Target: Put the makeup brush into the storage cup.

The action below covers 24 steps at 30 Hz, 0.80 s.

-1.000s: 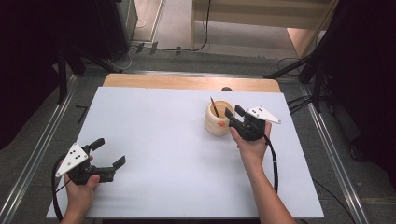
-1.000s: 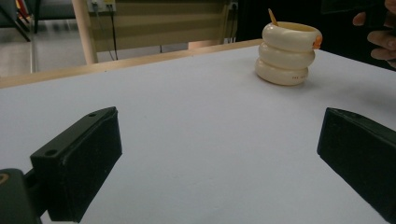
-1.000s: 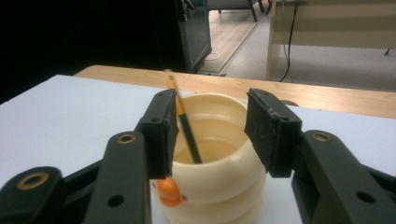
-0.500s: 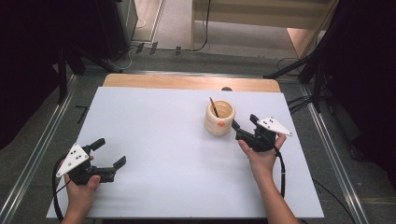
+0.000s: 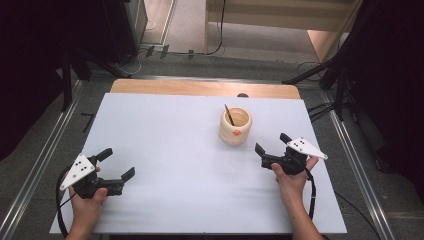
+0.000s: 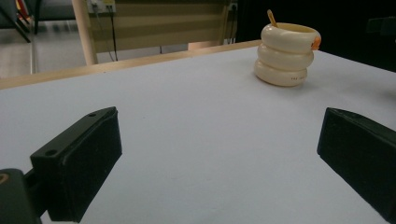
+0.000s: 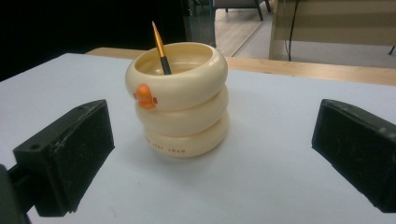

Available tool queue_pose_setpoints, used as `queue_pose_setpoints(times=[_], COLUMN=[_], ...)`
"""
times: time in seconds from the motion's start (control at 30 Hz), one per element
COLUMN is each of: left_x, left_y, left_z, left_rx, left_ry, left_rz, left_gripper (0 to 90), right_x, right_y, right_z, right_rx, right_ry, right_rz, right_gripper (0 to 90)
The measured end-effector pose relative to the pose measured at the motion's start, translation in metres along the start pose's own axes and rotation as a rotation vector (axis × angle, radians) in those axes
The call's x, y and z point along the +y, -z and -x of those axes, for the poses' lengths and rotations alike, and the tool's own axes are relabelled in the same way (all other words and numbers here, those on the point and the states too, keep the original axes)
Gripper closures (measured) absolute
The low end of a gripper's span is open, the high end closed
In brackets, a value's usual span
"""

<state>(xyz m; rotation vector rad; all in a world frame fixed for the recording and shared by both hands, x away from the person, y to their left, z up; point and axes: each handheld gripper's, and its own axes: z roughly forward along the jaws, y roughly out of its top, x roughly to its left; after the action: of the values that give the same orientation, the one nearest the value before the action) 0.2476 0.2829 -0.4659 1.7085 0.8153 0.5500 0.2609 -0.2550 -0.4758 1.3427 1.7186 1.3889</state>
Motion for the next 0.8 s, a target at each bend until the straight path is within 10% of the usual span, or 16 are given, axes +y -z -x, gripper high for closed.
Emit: queue_pose_setpoints(times=[0.8], left_x=[0.001], left_y=[0.005], left_z=[0.002], left_rx=[0.003], left_ry=[-0.011], left_rz=[0.013], left_gripper=[0.3], right_x=[-0.019], right_y=[0.046], right_z=[0.012], right_rx=[0.004], right_ry=[0.04], right_rz=[-0.008], right_gripper=[0.0])
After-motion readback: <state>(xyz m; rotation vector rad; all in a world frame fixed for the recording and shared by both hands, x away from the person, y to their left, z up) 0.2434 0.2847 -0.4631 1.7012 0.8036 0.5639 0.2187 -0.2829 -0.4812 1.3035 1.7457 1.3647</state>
